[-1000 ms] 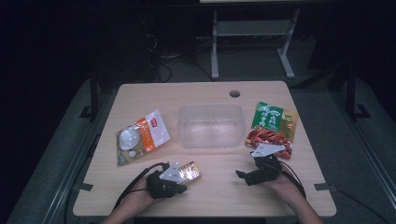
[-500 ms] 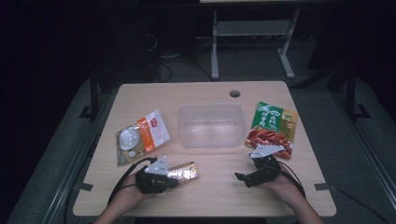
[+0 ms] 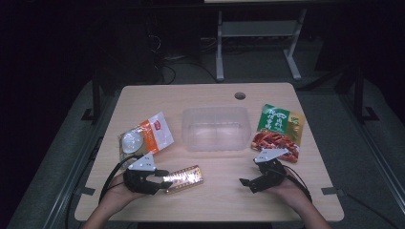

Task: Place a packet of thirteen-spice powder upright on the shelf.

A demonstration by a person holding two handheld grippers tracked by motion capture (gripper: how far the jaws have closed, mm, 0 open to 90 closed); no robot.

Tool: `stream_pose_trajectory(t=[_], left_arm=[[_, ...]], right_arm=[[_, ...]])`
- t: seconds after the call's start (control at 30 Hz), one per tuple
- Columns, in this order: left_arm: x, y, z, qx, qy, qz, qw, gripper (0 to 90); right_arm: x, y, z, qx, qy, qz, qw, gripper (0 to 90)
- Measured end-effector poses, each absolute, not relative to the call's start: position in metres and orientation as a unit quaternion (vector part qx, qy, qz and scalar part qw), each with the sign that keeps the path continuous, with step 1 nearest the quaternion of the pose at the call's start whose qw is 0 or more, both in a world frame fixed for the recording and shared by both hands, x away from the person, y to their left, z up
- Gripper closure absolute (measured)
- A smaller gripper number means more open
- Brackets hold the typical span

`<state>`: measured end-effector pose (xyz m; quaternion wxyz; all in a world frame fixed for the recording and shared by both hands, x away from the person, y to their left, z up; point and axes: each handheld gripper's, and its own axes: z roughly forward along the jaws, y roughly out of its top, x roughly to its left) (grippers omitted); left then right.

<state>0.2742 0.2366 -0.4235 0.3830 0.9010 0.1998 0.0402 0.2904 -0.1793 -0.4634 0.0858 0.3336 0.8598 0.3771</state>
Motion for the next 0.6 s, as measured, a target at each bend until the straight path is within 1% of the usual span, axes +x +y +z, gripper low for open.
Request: stream_pose_trajectory(t=[0.07, 0.13, 0.17, 0.33, 0.43, 0.53, 0.6], left_arm=[[0.277, 0.245, -0.425, 0.899, 0.202, 0.047, 0.386, 48.6], [0.277, 0.247, -0.426, 0.897, 0.201, 0.048, 0.389, 40.8], [0.278, 0.249, -0.428, 0.896, 0.198, 0.048, 0.394, 38.4], [0.279, 0.245, -0.435, 0.899, 0.201, 0.047, 0.386, 27.7], [0.279, 0.239, -0.441, 0.905, 0.199, 0.044, 0.372, 18.9], [0.278, 0.235, -0.445, 0.911, 0.197, 0.044, 0.361, 16.0], [0.278, 0.232, -0.448, 0.911, 0.200, 0.041, 0.359, 15.7]], right_arm=[[0.291, -0.179, -0.464, 0.336, 0.859, 0.376, 0.086, 5.1], [0.291, -0.180, -0.464, 0.337, 0.859, 0.376, 0.083, 5.4], [0.292, -0.180, -0.465, 0.339, 0.859, 0.374, 0.083, 5.5], [0.292, -0.180, -0.465, 0.340, 0.859, 0.373, 0.085, 5.7], [0.291, -0.180, -0.465, 0.340, 0.859, 0.373, 0.084, 5.7], [0.291, -0.179, -0.465, 0.341, 0.859, 0.373, 0.084, 6.0], [0.291, -0.179, -0.465, 0.341, 0.859, 0.373, 0.084, 5.9]])
